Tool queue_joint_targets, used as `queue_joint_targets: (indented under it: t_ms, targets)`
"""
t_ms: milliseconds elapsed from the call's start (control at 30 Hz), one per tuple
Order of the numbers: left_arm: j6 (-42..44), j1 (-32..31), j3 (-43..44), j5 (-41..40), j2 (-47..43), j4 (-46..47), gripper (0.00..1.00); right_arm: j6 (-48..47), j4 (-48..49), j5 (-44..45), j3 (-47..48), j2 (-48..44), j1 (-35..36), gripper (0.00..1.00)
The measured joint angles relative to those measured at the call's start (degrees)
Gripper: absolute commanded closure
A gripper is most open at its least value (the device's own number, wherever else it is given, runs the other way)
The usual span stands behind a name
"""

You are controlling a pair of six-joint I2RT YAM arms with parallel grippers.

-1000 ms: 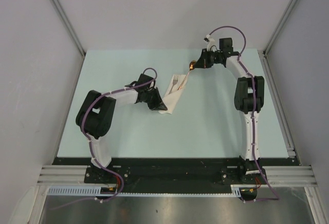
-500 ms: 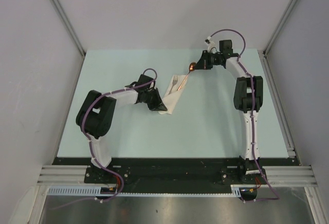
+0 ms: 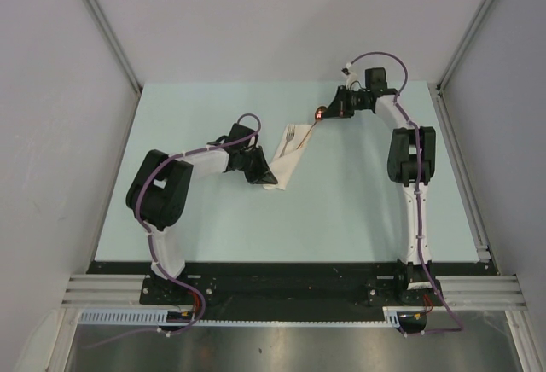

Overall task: Fold the napkin into a case and place the utensils inside
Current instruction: Insert the spoon into the folded napkin.

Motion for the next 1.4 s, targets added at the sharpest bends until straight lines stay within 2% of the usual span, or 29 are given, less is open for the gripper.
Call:
queue_joint_targets:
  t_ms: [700,1400]
  targets:
    - [0.00,-0.02,0.00,0.00,0.00,0.07,0.96,-3.04,-4.57,-3.45,-0.68,0.74,5.20,1.00]
    - [0.00,-0.11,0.00,0.33,0.00,0.04,0.96,-2.89,-5.09,-3.65,-2.78,1.81,6.64,0.98]
